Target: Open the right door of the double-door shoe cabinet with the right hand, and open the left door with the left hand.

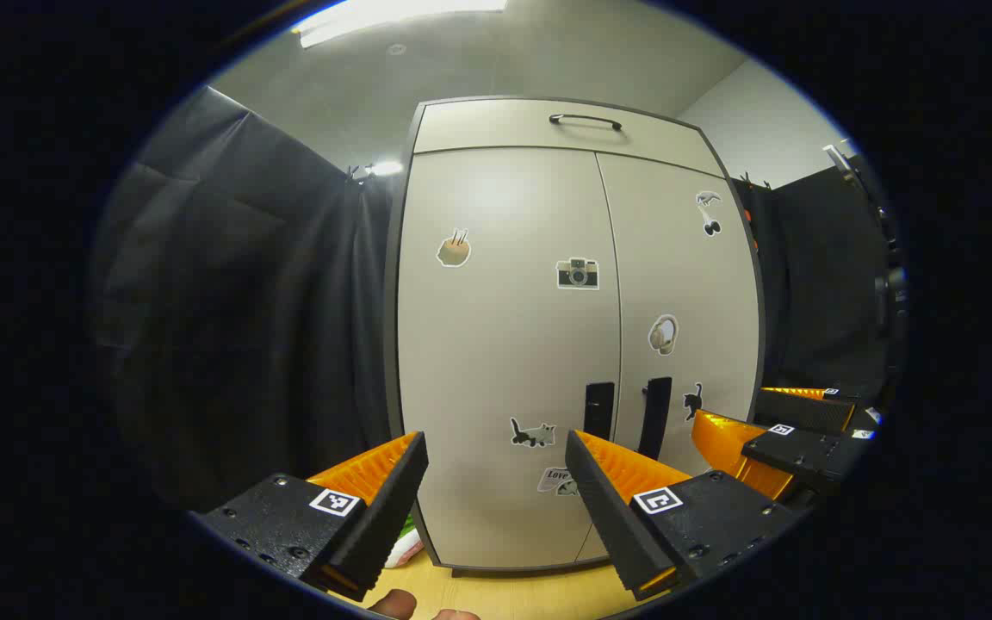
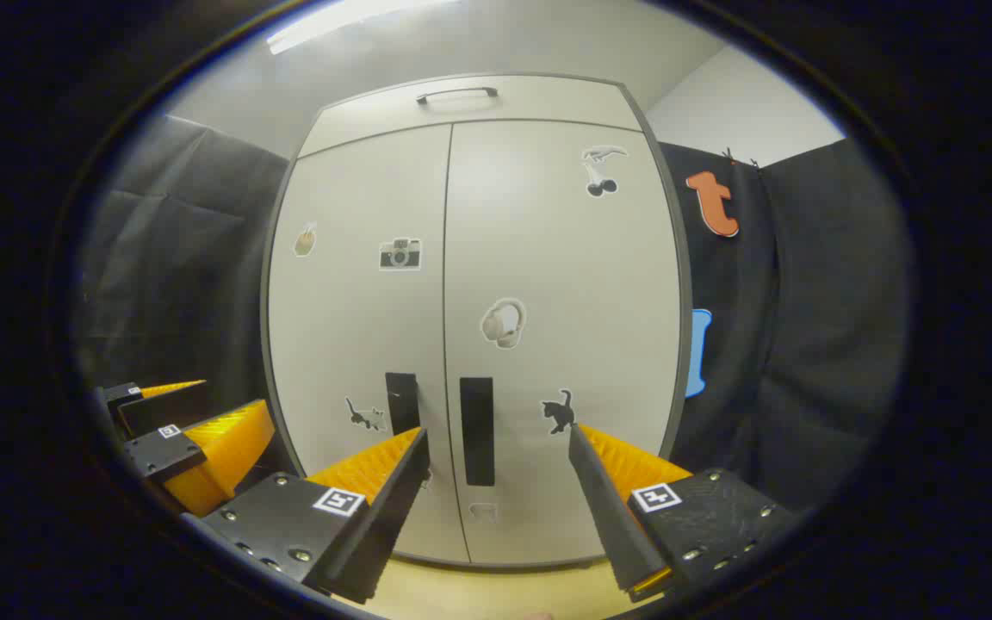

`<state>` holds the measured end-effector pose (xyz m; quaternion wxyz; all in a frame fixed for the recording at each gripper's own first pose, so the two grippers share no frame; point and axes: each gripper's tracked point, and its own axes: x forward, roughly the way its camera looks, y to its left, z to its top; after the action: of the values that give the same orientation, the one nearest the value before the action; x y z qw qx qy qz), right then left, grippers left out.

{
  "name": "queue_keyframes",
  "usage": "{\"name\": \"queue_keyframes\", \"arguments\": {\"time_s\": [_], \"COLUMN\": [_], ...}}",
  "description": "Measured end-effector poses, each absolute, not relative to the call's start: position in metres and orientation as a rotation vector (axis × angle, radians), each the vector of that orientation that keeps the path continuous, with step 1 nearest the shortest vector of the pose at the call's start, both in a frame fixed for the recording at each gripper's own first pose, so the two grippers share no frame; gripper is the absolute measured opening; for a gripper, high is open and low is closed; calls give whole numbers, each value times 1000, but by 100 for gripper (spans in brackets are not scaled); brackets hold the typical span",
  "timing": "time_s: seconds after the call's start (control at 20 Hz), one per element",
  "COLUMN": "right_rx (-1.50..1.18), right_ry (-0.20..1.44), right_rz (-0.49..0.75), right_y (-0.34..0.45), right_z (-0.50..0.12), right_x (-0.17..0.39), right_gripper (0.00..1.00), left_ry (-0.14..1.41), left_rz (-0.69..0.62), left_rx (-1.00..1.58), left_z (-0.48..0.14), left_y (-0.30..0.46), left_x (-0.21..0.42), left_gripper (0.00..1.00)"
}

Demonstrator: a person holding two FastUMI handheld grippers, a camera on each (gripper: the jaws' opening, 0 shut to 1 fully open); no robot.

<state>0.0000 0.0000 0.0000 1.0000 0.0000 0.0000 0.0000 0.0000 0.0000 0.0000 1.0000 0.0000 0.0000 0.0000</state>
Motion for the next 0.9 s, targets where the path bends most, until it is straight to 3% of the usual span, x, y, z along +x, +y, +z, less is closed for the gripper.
{"name": "queue_keyframes", "arguments": {"time_s": [0.4,0.45,0.6,0.7,0.8,0.9], "right_rx": [11,16,32,26,23,22], "right_ry": [41,47,69,71,87,100], "right_rz": [-30,-27,-15,-16,-9,-10], "right_y": [-2,1,8,10,13,14], "right_z": [-12,-14,-19,-22,-26,-34], "right_x": [33,37,49,60,68,82], "right_gripper": [96,85,87,78,83,70], "left_ry": [36,38,42,48,51,54], "left_rz": [20,22,39,48,58,69], "left_rx": [-9,-11,-15,-18,-19,-21], "left_z": [-9,-9,-12,-14,-16,-18], "left_y": [14,16,24,28,31,35], "left_x": [9,11,16,18,21,24], "left_gripper": [99,99,99,99,99,99]}}
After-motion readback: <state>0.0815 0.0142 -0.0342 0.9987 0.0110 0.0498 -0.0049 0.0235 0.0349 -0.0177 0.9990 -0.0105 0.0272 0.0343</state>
